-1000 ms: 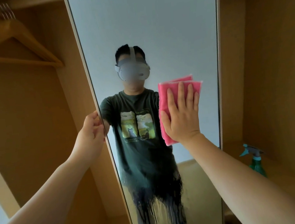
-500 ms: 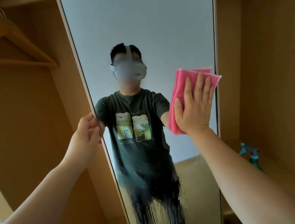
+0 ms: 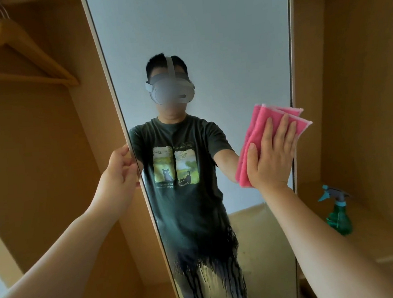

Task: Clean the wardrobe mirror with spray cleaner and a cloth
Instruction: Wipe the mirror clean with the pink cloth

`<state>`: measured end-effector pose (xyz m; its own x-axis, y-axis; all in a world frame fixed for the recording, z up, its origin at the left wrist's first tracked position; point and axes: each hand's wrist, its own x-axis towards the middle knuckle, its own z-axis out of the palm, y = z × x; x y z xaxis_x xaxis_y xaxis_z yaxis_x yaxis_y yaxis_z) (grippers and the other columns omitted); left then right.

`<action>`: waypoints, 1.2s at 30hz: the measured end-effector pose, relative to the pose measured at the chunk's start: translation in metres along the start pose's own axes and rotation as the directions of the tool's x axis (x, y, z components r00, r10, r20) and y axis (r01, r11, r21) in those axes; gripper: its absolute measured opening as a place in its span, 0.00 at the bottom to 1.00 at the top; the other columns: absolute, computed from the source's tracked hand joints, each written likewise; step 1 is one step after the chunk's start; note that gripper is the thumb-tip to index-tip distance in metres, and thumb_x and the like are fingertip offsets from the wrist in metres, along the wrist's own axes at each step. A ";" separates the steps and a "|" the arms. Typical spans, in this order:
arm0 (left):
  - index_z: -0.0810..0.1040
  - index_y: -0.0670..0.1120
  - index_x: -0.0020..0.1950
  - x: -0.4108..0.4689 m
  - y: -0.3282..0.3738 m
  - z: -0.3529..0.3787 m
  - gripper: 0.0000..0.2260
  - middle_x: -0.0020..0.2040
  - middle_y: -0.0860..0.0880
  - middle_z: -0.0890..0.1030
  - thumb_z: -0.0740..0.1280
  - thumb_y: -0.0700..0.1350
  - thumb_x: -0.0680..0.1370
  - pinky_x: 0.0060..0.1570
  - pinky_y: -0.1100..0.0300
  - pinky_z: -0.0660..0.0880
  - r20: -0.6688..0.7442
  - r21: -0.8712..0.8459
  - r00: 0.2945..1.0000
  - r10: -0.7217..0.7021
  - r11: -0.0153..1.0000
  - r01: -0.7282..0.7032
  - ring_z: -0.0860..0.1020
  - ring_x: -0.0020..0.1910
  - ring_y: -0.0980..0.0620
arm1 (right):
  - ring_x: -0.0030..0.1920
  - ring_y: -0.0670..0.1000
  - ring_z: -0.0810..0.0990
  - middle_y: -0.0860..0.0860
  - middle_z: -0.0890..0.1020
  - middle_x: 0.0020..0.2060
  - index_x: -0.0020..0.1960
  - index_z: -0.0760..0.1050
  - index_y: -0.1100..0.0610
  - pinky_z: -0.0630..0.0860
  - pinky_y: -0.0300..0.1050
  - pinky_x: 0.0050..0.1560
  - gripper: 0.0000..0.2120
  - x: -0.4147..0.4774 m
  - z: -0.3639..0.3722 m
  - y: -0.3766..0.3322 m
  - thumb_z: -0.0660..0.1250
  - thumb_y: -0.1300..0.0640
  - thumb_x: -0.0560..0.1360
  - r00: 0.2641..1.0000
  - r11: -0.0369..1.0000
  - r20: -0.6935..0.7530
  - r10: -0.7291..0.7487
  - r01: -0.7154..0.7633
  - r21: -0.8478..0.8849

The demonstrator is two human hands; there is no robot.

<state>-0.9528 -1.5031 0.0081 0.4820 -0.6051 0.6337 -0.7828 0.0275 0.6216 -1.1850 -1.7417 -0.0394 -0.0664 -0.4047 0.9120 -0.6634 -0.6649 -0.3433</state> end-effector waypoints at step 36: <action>0.61 0.62 0.73 -0.006 0.004 0.001 0.21 0.54 0.58 0.79 0.57 0.43 0.83 0.46 0.58 0.80 0.047 -0.123 0.998 0.038 0.992 -0.032 0.80 0.50 0.58 | 0.77 0.65 0.47 0.63 0.48 0.77 0.79 0.44 0.61 0.49 0.63 0.75 0.31 -0.099 0.009 0.017 0.42 0.44 0.82 0.976 0.999 0.215 0.029 -0.024 -0.026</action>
<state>-0.9594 -1.5005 0.0066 0.4334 -0.6400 0.6345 -0.7433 0.1443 0.6532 -1.1832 -1.7188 -0.1373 0.0763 -0.5493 0.8322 -0.6806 -0.6386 -0.3591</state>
